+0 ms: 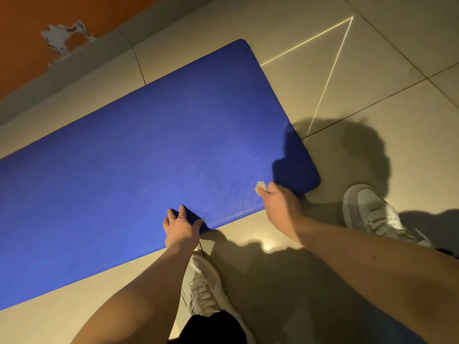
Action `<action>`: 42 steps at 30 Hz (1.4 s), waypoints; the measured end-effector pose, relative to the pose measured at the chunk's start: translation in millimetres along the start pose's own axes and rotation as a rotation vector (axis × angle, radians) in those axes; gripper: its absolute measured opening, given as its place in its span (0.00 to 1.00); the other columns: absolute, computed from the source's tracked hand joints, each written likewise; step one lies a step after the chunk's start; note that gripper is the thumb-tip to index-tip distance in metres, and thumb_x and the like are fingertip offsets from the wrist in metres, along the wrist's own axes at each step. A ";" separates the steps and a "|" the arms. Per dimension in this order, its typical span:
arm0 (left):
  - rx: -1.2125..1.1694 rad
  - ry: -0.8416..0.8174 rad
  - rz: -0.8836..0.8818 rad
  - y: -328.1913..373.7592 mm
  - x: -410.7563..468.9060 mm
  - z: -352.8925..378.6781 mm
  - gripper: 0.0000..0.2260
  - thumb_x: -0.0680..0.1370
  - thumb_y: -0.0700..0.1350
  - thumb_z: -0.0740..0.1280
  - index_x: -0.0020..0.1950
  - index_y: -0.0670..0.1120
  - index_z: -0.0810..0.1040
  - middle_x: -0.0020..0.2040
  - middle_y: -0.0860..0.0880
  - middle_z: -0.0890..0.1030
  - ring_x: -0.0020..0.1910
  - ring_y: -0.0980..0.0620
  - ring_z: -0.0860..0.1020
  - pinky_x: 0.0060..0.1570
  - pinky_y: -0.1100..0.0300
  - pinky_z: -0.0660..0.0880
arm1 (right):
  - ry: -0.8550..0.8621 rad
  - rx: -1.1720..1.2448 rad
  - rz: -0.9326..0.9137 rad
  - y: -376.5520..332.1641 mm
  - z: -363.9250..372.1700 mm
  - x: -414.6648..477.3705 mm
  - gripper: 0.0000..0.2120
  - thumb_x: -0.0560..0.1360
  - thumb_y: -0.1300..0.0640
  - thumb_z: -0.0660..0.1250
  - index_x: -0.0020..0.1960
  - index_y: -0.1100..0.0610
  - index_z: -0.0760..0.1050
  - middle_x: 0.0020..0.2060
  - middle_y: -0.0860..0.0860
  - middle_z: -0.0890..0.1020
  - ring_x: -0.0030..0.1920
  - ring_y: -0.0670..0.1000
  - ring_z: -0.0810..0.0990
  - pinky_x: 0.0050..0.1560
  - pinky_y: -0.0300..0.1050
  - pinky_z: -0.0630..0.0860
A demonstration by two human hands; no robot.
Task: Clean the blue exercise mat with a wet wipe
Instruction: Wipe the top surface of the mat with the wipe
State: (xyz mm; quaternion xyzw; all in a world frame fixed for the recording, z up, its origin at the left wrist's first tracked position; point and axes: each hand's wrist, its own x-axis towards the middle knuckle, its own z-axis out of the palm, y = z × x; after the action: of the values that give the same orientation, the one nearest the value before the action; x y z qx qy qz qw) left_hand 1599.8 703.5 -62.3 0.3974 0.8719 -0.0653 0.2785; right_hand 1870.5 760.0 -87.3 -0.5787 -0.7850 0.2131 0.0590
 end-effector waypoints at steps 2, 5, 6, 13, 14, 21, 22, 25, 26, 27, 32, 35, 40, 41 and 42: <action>0.015 -0.004 0.023 -5.2 1.0 0.3 0.31 0.79 0.58 0.66 0.79 0.51 0.60 0.76 0.46 0.58 0.76 0.43 0.53 0.59 0.41 0.74 | 0.000 0.055 0.097 -8.2 8.1 -0.5 0.19 0.69 0.69 0.69 0.58 0.58 0.74 0.48 0.56 0.75 0.43 0.56 0.76 0.42 0.47 0.70; 0.028 -0.022 0.045 -11.1 0.9 -2.1 0.31 0.80 0.54 0.66 0.80 0.52 0.58 0.77 0.46 0.58 0.76 0.43 0.53 0.62 0.41 0.72 | -0.035 0.178 0.111 -48.2 32.4 -10.0 0.22 0.71 0.70 0.66 0.63 0.59 0.72 0.57 0.55 0.74 0.50 0.54 0.76 0.52 0.46 0.71; 0.032 -0.022 0.053 -13.6 1.8 -1.5 0.31 0.80 0.53 0.66 0.81 0.52 0.58 0.78 0.47 0.56 0.77 0.44 0.53 0.64 0.42 0.72 | -0.079 0.200 0.060 -65.8 40.1 -14.3 0.24 0.73 0.69 0.64 0.69 0.59 0.70 0.64 0.55 0.73 0.58 0.55 0.76 0.59 0.47 0.71; 0.069 0.028 0.044 -16.9 1.3 -5.8 0.31 0.79 0.51 0.68 0.80 0.52 0.59 0.79 0.50 0.56 0.76 0.47 0.55 0.58 0.47 0.73 | -0.122 0.162 -0.108 -94.9 40.9 -15.5 0.24 0.73 0.69 0.62 0.68 0.56 0.71 0.62 0.54 0.74 0.61 0.57 0.75 0.59 0.49 0.70; 0.068 0.033 0.051 -17.3 2.1 -6.0 0.32 0.79 0.51 0.69 0.80 0.52 0.59 0.79 0.50 0.57 0.75 0.47 0.55 0.58 0.47 0.73 | -0.094 0.146 -0.091 -83.1 35.5 -12.3 0.23 0.71 0.69 0.64 0.64 0.55 0.74 0.58 0.54 0.75 0.56 0.58 0.77 0.55 0.50 0.72; 0.037 0.042 0.107 -23.3 3.6 -11.1 0.31 0.78 0.52 0.69 0.79 0.51 0.61 0.77 0.49 0.60 0.74 0.47 0.57 0.62 0.47 0.73 | -0.030 0.073 0.082 -48.9 34.2 6.7 0.16 0.73 0.68 0.50 0.53 0.56 0.71 0.43 0.58 0.70 0.46 0.53 0.74 0.45 0.43 0.70; 0.028 0.045 0.112 -25.9 4.0 -11.0 0.30 0.79 0.51 0.68 0.79 0.50 0.62 0.78 0.49 0.59 0.74 0.47 0.56 0.64 0.47 0.72 | -0.025 0.100 0.135 -60.4 39.3 7.8 0.15 0.71 0.70 0.55 0.52 0.57 0.71 0.44 0.57 0.70 0.46 0.53 0.74 0.46 0.44 0.71; 0.013 0.072 0.080 -39.3 4.6 -12.8 0.28 0.80 0.50 0.66 0.78 0.48 0.63 0.79 0.48 0.59 0.75 0.46 0.56 0.65 0.47 0.71 | -0.073 0.182 0.093 -109.1 55.3 3.9 0.19 0.69 0.72 0.61 0.58 0.59 0.71 0.55 0.57 0.73 0.52 0.58 0.77 0.49 0.50 0.73; 0.011 0.080 0.056 -46.1 6.3 -13.4 0.28 0.81 0.50 0.66 0.79 0.47 0.62 0.79 0.48 0.58 0.75 0.46 0.55 0.66 0.47 0.71 | -0.118 0.203 0.047 -129.6 60.5 1.3 0.20 0.71 0.72 0.61 0.61 0.60 0.70 0.59 0.57 0.72 0.56 0.59 0.76 0.53 0.52 0.73; 0.004 0.086 0.029 -52.2 8.1 -14.0 0.29 0.81 0.50 0.66 0.79 0.47 0.61 0.79 0.48 0.57 0.75 0.45 0.55 0.67 0.47 0.70 | -0.151 0.207 -0.020 -149.6 65.9 -1.3 0.21 0.73 0.71 0.60 0.65 0.62 0.69 0.62 0.59 0.71 0.60 0.60 0.75 0.58 0.52 0.71; -0.047 0.063 -0.053 -76.6 21.9 -14.1 0.30 0.80 0.50 0.67 0.79 0.48 0.61 0.77 0.48 0.59 0.75 0.43 0.54 0.69 0.45 0.68 | -0.206 0.121 -0.211 -182.3 84.3 -3.1 0.22 0.77 0.71 0.57 0.70 0.64 0.68 0.64 0.60 0.71 0.63 0.61 0.74 0.66 0.52 0.68; -0.033 0.010 -0.086 -78.0 25.2 -15.6 0.28 0.80 0.52 0.66 0.78 0.49 0.61 0.76 0.47 0.60 0.74 0.42 0.55 0.66 0.45 0.70 | -0.173 0.069 -0.255 -156.4 67.4 4.1 0.19 0.74 0.69 0.61 0.64 0.59 0.72 0.60 0.58 0.74 0.61 0.59 0.75 0.61 0.50 0.69; -0.007 -0.009 -0.078 -79.1 25.3 -17.1 0.28 0.80 0.53 0.65 0.78 0.50 0.60 0.74 0.48 0.59 0.73 0.42 0.55 0.65 0.43 0.72 | -0.058 -0.034 0.023 -101.0 34.2 37.7 0.15 0.68 0.67 0.70 0.52 0.55 0.75 0.47 0.55 0.77 0.45 0.57 0.79 0.41 0.46 0.70; -0.009 -0.007 -0.080 -78.6 23.9 -17.2 0.28 0.81 0.53 0.65 0.78 0.50 0.60 0.75 0.48 0.59 0.73 0.42 0.54 0.65 0.43 0.72 | -0.105 -0.013 0.037 -97.7 31.5 40.9 0.14 0.72 0.67 0.67 0.55 0.56 0.73 0.51 0.56 0.76 0.50 0.57 0.78 0.45 0.47 0.70; -0.016 -0.003 -0.078 -78.2 23.8 -16.3 0.28 0.81 0.53 0.65 0.79 0.50 0.59 0.75 0.48 0.58 0.73 0.42 0.54 0.65 0.42 0.72 | -0.164 0.022 0.072 -97.2 30.1 42.9 0.12 0.75 0.67 0.64 0.56 0.56 0.71 0.53 0.57 0.75 0.52 0.59 0.77 0.47 0.49 0.71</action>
State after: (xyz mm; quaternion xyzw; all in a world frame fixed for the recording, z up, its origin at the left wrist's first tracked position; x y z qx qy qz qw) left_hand 1523.1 671.8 -69.9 0.3607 0.8869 -0.0699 0.2800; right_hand 1760.5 768.8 -81.9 -0.5866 -0.7634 0.2703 -0.0069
